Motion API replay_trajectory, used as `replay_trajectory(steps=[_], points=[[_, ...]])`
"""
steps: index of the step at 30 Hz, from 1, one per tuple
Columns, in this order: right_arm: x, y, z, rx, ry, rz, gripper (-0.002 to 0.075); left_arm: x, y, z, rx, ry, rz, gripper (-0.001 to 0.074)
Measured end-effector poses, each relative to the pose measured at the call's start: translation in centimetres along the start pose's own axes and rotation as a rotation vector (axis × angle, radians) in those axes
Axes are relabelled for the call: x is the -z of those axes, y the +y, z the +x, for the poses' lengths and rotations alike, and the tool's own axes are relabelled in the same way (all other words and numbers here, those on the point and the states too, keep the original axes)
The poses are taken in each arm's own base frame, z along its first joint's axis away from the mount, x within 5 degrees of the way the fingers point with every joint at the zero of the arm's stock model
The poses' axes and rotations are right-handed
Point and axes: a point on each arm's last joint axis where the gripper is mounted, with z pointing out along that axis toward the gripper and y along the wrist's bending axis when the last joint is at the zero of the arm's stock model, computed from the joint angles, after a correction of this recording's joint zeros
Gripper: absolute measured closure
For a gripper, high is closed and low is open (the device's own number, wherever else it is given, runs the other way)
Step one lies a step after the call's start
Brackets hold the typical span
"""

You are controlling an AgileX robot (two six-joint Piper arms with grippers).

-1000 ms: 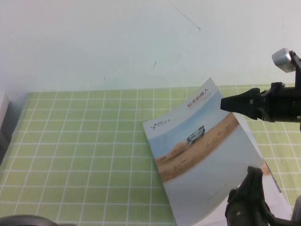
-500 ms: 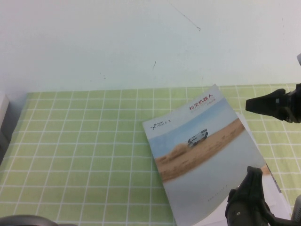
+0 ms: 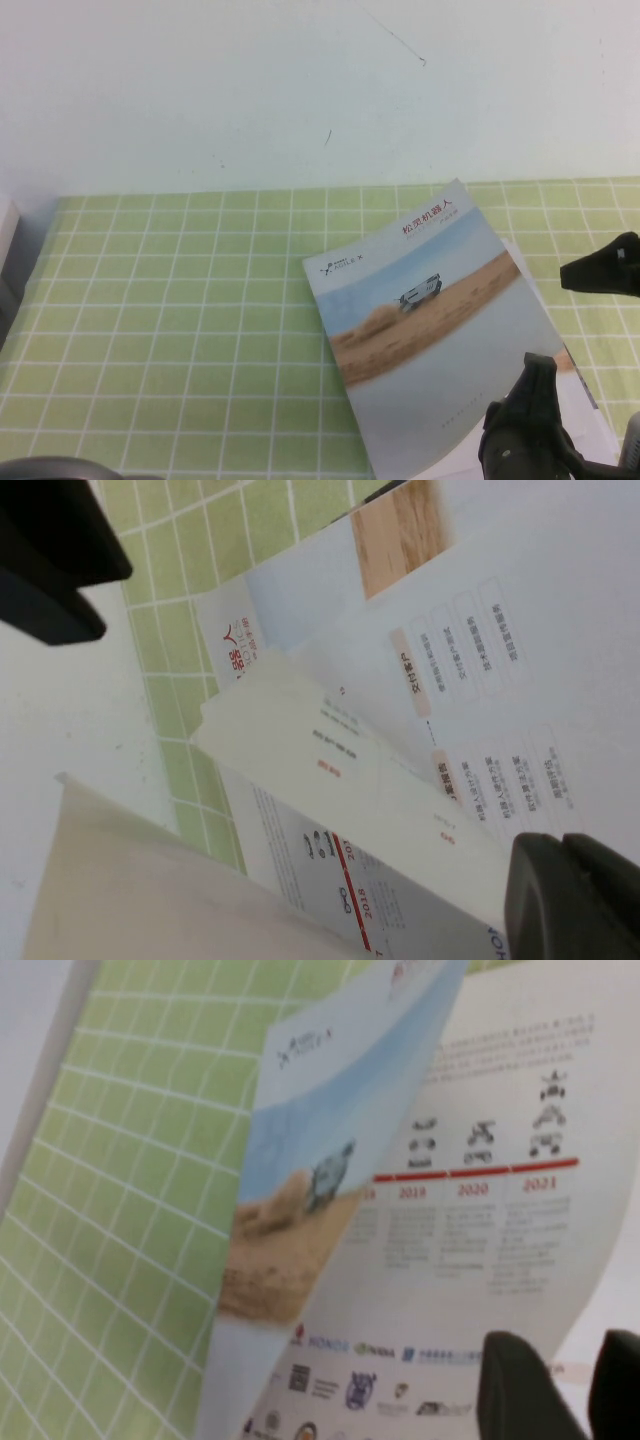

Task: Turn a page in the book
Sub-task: Open the closed book

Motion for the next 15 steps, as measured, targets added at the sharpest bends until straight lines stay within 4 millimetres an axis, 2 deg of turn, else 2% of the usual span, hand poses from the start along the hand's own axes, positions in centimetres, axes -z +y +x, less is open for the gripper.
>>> replay_trajectory(steps=[8,15], points=[[0.1,-0.5,0.9,0.011,0.104,0.055,0.0662,0.0,0.0,0.0,0.004,0.002,-0.001,0.0738],[0.1,-0.7,1.3,0.017,0.143,0.081,0.0701,0.0,0.0,0.1,0.011,0.006,-0.005,0.0738]])
